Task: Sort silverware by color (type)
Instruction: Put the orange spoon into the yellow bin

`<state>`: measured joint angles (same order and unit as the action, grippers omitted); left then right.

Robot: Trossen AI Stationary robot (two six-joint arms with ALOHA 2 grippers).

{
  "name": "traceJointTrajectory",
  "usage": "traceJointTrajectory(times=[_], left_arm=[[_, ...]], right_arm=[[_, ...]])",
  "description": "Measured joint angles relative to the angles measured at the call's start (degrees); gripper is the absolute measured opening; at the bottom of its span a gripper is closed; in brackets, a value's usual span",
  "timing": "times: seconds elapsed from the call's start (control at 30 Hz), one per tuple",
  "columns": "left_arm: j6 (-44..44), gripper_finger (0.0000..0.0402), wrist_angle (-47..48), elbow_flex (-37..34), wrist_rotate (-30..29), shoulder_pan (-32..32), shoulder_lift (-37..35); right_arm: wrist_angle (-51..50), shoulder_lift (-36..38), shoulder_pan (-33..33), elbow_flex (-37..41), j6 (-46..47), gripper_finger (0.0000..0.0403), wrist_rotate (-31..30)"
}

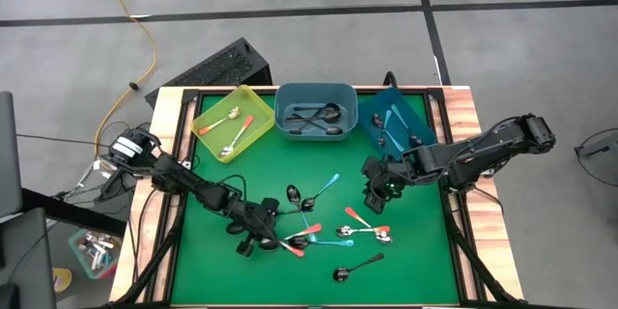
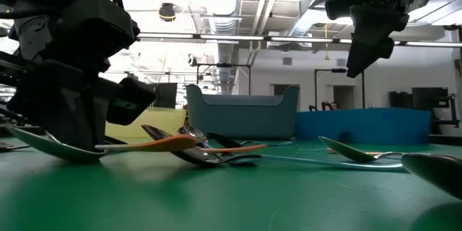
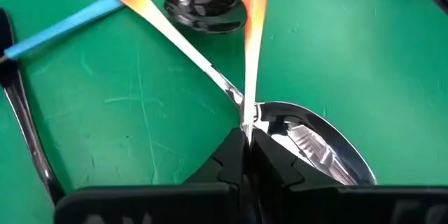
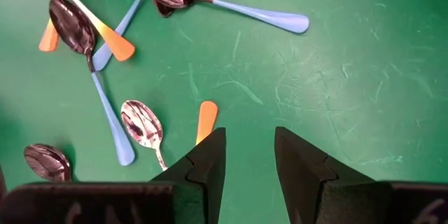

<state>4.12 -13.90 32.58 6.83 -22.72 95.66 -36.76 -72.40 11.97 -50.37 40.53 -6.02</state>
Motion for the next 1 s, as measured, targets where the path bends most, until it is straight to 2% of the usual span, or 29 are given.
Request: traceJointTrajectory(times=[0.2,0.37,0.6,0.8,0.9,1.0], left_arm=[[6.0,0.0002,2.3,-0.09,-0.61,-0.05,-2.09],[7.7,0.0001,6.16,-0.43,-4.54,-0.1,-6.22],[10.66,0.0,7.29,-0.35,-13.55,-0.04,-14.3],[13.29,0.0,6.05,-0.22,-24.34,0.3,-22.11],[14.31,0.0,3.15,-0.22,-30.19,1.31,-26.3],[12.84,0.0,-4.85,-0.2,-35.71,2.27,-29.68]], right_arm=[[3.73,0.0,0.02,0.0,-0.36,0.0136,-0.19],[10.16,-0.02,0.03,0.0,-1.29,0.0136,-3.29],[21.38,-0.02,1.69,0.0,-7.41,0.0136,-13.67],[32.79,-0.04,2.01,0.0,-13.73,0.0136,-18.62],[41.73,-0.04,1.99,0.0,-21.0,0.0136,-19.86],[50.77,-0.04,1.25,0.0,-25.89,0.0136,-19.86]])
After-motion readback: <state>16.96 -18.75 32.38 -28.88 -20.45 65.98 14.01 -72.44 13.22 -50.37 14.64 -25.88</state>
